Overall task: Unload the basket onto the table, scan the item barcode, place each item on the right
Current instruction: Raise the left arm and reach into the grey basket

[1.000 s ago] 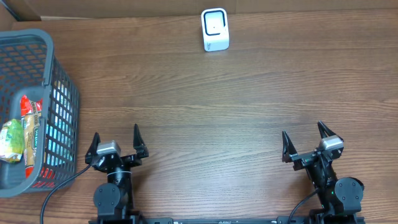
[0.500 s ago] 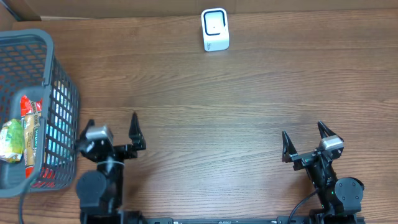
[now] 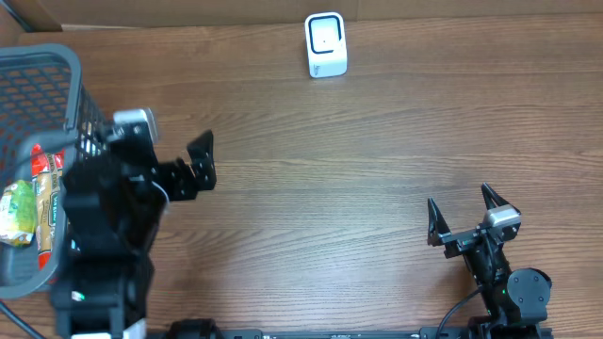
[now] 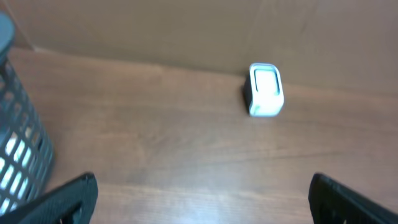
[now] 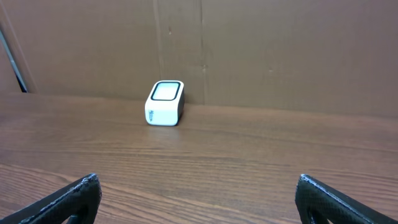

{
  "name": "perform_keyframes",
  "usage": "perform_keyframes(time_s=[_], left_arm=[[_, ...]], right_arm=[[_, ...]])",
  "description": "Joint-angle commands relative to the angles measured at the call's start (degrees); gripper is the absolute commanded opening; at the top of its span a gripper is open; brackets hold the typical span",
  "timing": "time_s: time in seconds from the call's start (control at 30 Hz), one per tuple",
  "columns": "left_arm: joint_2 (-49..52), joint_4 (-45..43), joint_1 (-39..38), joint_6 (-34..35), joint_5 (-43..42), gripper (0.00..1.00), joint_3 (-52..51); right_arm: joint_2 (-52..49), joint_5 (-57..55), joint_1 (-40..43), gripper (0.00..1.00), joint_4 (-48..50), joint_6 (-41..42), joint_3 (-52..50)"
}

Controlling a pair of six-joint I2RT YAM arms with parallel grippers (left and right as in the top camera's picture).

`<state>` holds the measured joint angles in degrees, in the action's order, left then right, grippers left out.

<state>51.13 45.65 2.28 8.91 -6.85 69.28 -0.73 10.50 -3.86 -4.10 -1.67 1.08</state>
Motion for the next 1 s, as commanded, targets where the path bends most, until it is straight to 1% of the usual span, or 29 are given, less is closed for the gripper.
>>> perform_keyframes(time_s=[0.0, 0.07, 0.1, 0.37, 0.6, 0.73, 0.83, 0.97], left_arm=[[4.4, 6.4, -0.2, 0.5, -8.0, 1.00, 12.0], [6.0, 10.3, -0.2, 0.5, -11.8, 1.00, 16.5], [6.4, 11.6, -0.2, 0.5, -12.0, 0.99, 17.6], [7.1, 11.9, -0.2, 0.5, -14.0, 1.00, 17.8], [9.4, 7.2, -0.2, 0.6, -14.0, 1.00, 17.8], [11.9, 6.1, 0.2, 3.1, -12.6, 1.00, 19.3], [15.5, 8.9, 1.4, 3.6, -10.0, 1.00, 23.7], [22.0, 16.4, 4.6, 3.5, -6.2, 1.00, 34.9]], right_arm=[[0.5, 0.3, -0.4, 1.00, 0.3, 0.2, -0.6], [0.5, 0.3, -0.4, 1.00, 0.3, 0.2, -0.6], [0.5, 0.3, -0.4, 1.00, 0.3, 0.2, -0.6], [0.5, 0.3, -0.4, 1.00, 0.3, 0.2, -0.6], [0.5, 0.3, -0.4, 1.00, 0.3, 0.2, -0.6], [0.5, 0.3, -0.4, 1.00, 0.3, 0.2, -0.6], [0.5, 0.3, -0.4, 1.00, 0.3, 0.2, -0.6], [0.5, 0.3, -0.4, 1.00, 0.3, 0.2, -0.6]])
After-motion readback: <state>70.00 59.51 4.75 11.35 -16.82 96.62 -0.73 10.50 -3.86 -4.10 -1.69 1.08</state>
